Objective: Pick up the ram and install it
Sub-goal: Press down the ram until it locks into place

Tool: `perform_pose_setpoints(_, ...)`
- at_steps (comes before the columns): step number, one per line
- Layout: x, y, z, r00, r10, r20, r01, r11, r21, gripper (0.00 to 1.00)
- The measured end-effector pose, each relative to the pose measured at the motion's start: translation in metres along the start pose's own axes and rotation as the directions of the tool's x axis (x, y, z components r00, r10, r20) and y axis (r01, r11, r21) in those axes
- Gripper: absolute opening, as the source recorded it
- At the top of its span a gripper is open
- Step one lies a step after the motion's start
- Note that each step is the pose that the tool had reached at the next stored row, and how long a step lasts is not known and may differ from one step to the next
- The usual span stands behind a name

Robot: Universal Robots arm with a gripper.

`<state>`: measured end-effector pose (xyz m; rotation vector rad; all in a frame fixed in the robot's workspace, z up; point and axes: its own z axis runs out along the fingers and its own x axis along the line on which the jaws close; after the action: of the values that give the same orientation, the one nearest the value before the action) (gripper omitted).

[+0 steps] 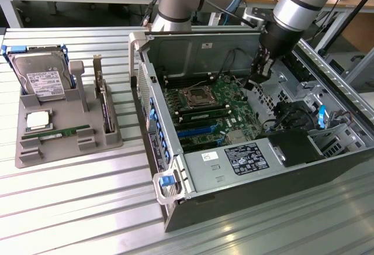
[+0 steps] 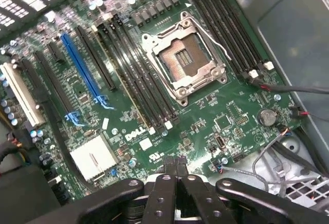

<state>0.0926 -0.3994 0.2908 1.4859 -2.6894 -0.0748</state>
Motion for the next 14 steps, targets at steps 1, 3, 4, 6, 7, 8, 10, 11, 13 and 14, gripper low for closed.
perform_pose_setpoints(1, 0.0000, 0.0000, 0.0002, 0.9984, 0.056, 0.0042, -0.056, 0.9984, -0.0021, 0.11)
perform_pose_setpoints(3, 0.0000, 0.0000, 0.0004, 0.9937, 0.112, 0.0084, -0.112, 0.9937, -0.0045, 0.11)
perform_pose_setpoints(4, 0.0000, -0.0001, 0.0005, 0.9900, 0.141, 0.0103, -0.140, 0.9901, -0.0058, 0.11)
perform_pose_setpoints(6, 0.0000, 0.0000, 0.0007, 0.9834, 0.181, 0.0132, -0.181, 0.9834, -0.0078, 0.11)
perform_pose_setpoints(7, 0.0000, -0.0001, 0.0008, 0.9804, 0.197, 0.0143, -0.196, 0.9805, -0.0086, 0.11)
perform_pose_setpoints(8, 0.0000, -0.0001, 0.0009, 0.9724, 0.233, 0.0167, -0.232, 0.9726, -0.0105, 0.11)
perform_pose_setpoints(10, -0.0001, -0.0001, 0.0012, 0.9551, 0.295, 0.0208, -0.295, 0.9553, -0.0141, 0.11)
perform_pose_setpoints(11, -0.0001, -0.0001, 0.0014, 0.9455, 0.325, 0.0227, -0.325, 0.9457, -0.0158, 0.11)
perform_pose_setpoints(13, -0.0001, -0.0001, 0.0017, 0.9184, 0.395, 0.0270, -0.394, 0.9187, -0.0204, 0.11)
perform_pose_setpoints(14, -0.0001, -0.0002, 0.0020, 0.8930, 0.449, 0.0301, -0.448, 0.8935, -0.0242, 0.11)
